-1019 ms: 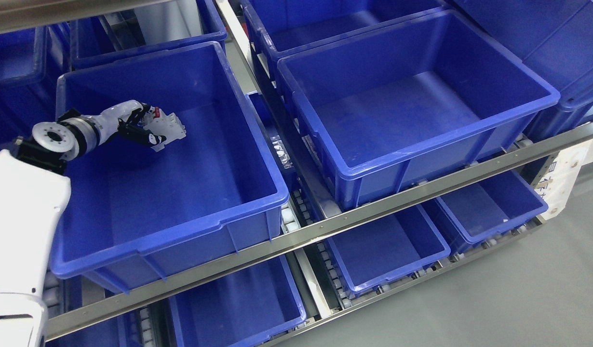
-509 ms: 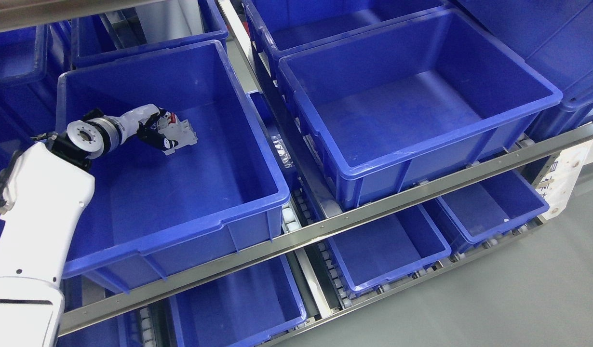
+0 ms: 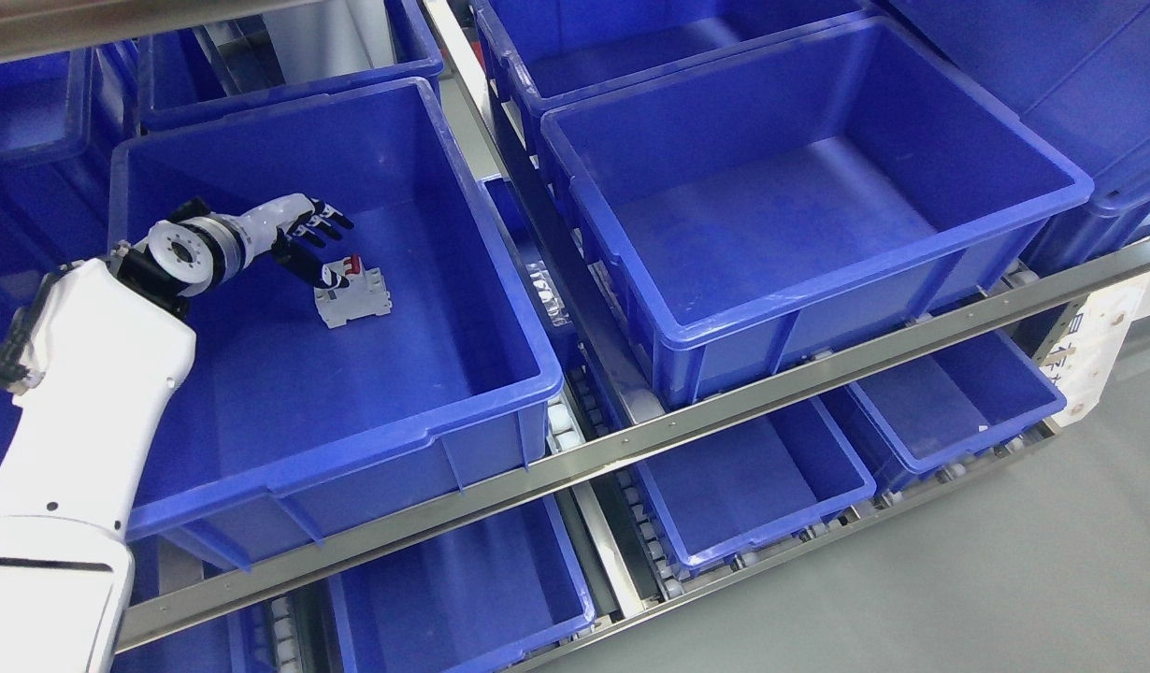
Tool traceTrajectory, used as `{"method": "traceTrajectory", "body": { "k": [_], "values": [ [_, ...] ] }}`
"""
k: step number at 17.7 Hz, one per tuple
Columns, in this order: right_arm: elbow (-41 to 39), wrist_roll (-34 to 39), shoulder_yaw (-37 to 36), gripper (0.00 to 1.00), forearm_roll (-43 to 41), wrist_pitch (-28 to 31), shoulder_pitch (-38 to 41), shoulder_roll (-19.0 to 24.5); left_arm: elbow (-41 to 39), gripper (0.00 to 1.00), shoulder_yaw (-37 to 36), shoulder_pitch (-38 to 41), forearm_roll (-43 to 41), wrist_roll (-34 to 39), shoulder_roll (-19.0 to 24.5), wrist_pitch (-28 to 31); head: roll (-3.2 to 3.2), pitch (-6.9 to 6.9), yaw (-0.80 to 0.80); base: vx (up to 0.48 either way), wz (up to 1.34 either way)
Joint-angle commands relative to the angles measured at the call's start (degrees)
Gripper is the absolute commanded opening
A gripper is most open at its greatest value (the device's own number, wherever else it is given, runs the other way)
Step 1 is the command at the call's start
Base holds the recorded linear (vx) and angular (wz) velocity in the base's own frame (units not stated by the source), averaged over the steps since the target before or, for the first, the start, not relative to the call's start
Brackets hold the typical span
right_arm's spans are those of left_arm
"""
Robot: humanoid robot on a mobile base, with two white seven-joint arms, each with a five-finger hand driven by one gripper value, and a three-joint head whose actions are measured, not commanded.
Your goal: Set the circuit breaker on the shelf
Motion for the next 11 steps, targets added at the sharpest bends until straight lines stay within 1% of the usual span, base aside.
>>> {"method": "traceTrajectory", "body": {
  "k": [1, 2, 3, 5, 7, 9, 11],
  "values": [
    [0.0, 0.0, 0.0, 1.00, 0.0, 0.0, 0.0, -1.0, 1.1, 0.87, 6.0, -3.0, -0.1, 4.3, -0.8, 0.3, 0.00, 0.00, 0.00, 0.000, 0.00],
    [0.0, 0.0, 0.0, 1.00, 0.0, 0.0, 0.0, -1.0, 0.8, 0.96, 8.1, -3.9, 0.1, 8.1, -1.0, 0.3, 0.00, 0.00, 0.00, -0.001, -0.04],
    [0.0, 0.0, 0.0, 1.00, 0.0, 0.0, 0.0, -1.0, -0.6, 0.99, 11.3, -4.2, 0.6, 12.0, -1.8, 0.3, 0.00, 0.00, 0.00, 0.001, -0.02],
    [0.0, 0.0, 0.0, 1.00, 0.0, 0.0, 0.0, -1.0, -5.4, 0.99, 23.2, -3.0, 2.4, 17.3, -4.8, 0.3, 0.00, 0.00, 0.00, 0.001, -0.01],
    [0.0, 0.0, 0.0, 1.00, 0.0, 0.0, 0.0, -1.0, -10.3, 1.00, 38.7, -1.6, 5.6, 19.0, -11.2, 0.2, 0.00, 0.00, 0.00, 0.006, 0.00],
    [0.0, 0.0, 0.0, 1.00, 0.0, 0.0, 0.0, -1.0, -15.9, 1.00, 51.0, -0.1, 10.6, 19.4, -17.2, -1.0, 0.00, 0.00, 0.00, 0.000, 0.00],
    [-0.1, 0.0, 0.0, 1.00, 0.0, 0.0, 0.0, -1.0, -22.2, 1.00, 52.3, 4.4, 13.7, 22.3, -17.2, -8.0, 0.00, 0.00, 0.00, -0.029, 0.00]
  ]
}}
